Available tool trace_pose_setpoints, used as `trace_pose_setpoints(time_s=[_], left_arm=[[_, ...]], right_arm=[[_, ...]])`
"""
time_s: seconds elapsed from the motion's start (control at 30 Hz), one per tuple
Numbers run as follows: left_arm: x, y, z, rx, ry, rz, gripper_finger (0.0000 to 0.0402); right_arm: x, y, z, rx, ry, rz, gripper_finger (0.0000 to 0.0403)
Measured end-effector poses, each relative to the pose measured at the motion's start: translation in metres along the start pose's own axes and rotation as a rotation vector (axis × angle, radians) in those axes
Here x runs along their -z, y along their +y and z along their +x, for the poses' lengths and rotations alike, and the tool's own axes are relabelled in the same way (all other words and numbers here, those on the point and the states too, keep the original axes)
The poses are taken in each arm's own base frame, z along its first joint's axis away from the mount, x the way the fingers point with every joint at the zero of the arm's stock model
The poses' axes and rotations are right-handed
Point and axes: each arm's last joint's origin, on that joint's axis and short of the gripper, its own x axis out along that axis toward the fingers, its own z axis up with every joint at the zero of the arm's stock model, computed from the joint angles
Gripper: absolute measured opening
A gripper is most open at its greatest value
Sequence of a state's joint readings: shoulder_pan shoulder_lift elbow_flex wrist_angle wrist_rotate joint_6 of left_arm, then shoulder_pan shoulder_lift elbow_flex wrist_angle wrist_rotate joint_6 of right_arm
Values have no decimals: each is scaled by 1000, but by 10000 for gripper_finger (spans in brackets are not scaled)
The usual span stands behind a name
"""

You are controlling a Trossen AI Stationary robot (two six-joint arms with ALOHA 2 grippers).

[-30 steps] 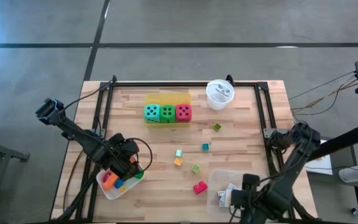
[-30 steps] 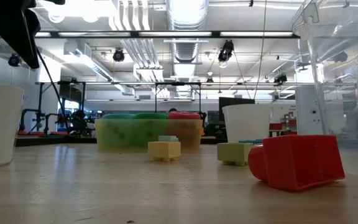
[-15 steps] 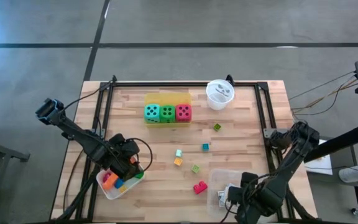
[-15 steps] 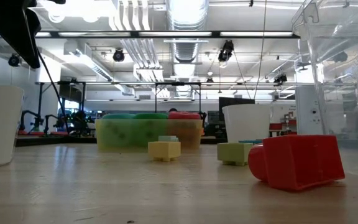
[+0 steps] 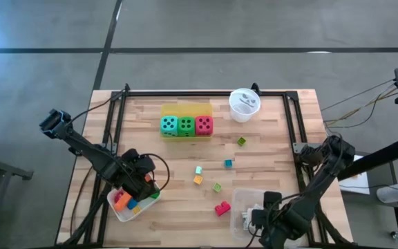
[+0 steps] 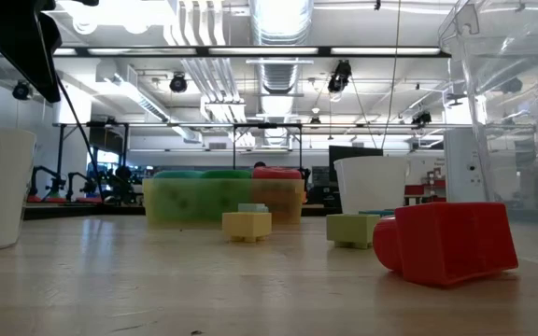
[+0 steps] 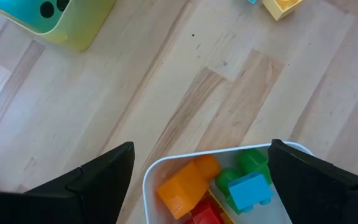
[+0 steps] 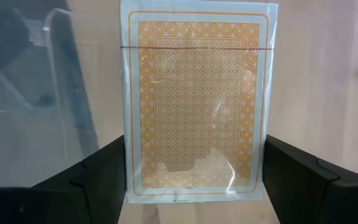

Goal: Pick & Place Toys
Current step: Put the yellow deck of cards into the transparent bin

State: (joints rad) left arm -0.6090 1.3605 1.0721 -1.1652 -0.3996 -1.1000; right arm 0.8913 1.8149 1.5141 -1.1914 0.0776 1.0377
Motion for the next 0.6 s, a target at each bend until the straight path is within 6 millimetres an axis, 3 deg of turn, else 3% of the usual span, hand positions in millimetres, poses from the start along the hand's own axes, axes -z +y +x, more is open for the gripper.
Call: trace_pose_setpoints(time_s=[0.3, 0.6], left_arm=[[0, -1, 0, 6, -3, -3, 353], [-1, -1, 0, 15, -7, -7, 353]], right_arm=[[0, 2, 3, -30, 10, -156, 295], [0, 3, 4, -59, 12, -636, 295]])
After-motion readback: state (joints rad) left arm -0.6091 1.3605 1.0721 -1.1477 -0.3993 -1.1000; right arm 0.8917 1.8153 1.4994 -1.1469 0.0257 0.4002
